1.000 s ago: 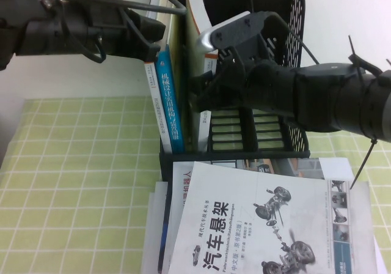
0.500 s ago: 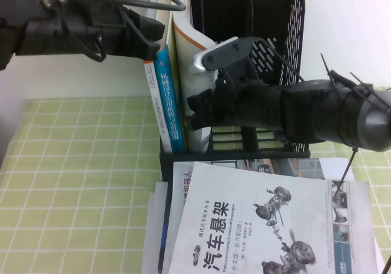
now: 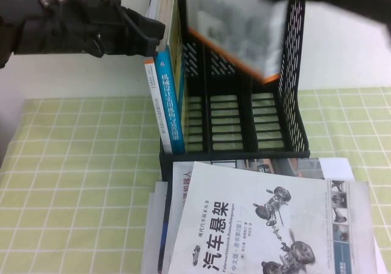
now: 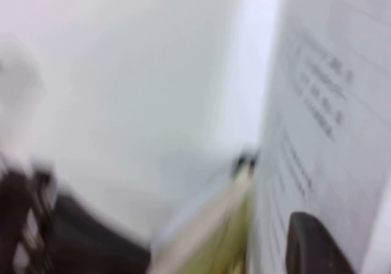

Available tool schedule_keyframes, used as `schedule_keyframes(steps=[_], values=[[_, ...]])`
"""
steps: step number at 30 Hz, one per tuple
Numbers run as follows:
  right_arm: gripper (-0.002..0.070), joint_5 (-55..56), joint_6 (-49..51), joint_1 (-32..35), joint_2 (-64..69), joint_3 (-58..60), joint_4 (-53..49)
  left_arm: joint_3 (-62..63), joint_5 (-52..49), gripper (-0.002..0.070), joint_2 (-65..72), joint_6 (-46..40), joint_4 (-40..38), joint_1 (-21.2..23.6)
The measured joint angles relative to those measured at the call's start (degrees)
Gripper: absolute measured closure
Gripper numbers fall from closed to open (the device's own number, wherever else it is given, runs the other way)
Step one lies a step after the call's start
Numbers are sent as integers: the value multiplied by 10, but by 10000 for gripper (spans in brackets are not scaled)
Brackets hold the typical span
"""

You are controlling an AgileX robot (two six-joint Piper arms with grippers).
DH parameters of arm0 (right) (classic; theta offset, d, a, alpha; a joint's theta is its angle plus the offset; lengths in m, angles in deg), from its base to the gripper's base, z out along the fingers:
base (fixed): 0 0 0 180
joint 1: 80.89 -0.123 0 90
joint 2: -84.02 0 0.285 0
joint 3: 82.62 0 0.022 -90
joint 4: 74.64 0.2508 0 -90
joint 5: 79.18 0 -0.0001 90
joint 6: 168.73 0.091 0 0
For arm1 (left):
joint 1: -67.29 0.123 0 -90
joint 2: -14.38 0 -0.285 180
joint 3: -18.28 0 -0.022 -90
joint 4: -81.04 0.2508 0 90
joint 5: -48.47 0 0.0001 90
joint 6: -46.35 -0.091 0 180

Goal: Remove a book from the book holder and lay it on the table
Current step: Place the picked book on the book

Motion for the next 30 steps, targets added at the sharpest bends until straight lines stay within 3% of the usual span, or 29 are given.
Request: schedule_keyframes(steps=[10,17,24,30], values=[[512,-166,47,55,-162,2,-37,-17,-87,678,-78,62,42,12],[512,-373,157,59,-221,-3,-150,-38,-177,678,-227,173,86,69],[512,-572,179,57,-214,-4,-295,-164,-189,678,-411,353,218,113],[512,-576,178,43,-199,-4,-433,-321,-194,678,-551,386,184,113]])
